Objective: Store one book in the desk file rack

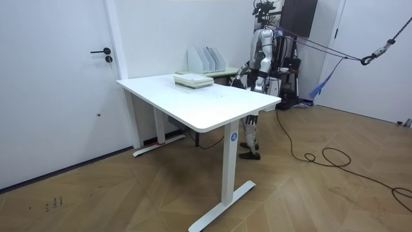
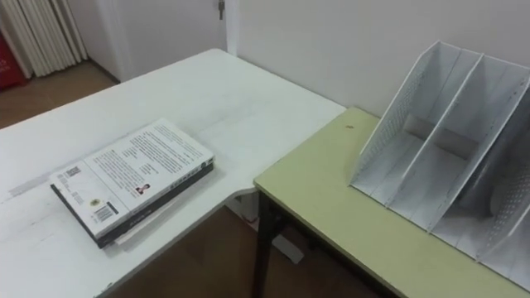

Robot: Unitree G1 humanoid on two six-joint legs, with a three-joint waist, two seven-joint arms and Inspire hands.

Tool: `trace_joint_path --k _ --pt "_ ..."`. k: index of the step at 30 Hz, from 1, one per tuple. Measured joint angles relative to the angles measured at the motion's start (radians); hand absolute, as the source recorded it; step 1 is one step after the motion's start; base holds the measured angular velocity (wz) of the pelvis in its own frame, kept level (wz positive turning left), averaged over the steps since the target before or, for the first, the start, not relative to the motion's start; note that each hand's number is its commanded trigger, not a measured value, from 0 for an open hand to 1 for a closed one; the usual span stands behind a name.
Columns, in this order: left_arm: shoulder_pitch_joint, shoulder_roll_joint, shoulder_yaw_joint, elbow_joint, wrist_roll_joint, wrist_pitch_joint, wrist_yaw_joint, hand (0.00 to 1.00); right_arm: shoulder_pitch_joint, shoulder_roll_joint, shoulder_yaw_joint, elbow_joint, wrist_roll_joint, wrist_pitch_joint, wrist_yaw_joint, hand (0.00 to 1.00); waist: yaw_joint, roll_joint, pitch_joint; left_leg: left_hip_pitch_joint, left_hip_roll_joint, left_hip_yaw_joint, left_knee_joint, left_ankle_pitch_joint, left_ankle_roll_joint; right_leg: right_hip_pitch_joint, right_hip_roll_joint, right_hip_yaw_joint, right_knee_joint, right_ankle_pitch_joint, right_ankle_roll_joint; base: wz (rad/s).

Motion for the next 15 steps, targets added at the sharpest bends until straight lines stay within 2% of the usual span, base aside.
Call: trace_joint_path --k 2,4,9,15 --pt "0.005 -0.012 0.001 0.001 0.003 0.007 0.0 0.0 -0.001 0.014 -0.036 0.082 0.029 -0.013 -0.048 0.0 -0.006 0.006 -0.0033 0.003 0.001 0.003 0.001 0.0 0.0 0.006 0.004 0.009 -0.008 0.002 0.001 0.0" --pt "0.008 -0.021 0.002 0.001 0.01 0.007 0.006 0.0 -0.008 0.044 -0.091 0.197 0.09 -0.05 -0.109 0.0 -0.02 0.011 -0.0015 0.008 0.002 0.004 0.0 0.0 0.0 0.013 0.004 0.007 -0.011 0.001 0.001 0.02" --pt "0.04 -0.032 0.029 0.001 0.067 0.018 0.012 0.0 -0.005 0.078 -0.19 0.346 0.203 -0.07 -0.213 0.0 -0.037 0.022 0.0017 0.019 0.002 0.009 -0.007 0.0 -0.001 0.018 0.004 0.015 -0.013 -0.001 0.003 -0.02" --pt "0.065 -0.047 0.044 0.002 0.079 0.037 0.033 0.0 -0.009 0.094 -0.211 0.446 0.319 -0.104 -0.336 0.0 -0.068 0.024 0.0009 0.026 0.002 0.008 -0.011 -0.001 -0.001 0.025 0.004 0.014 -0.015 -0.004 0.002 0.0"
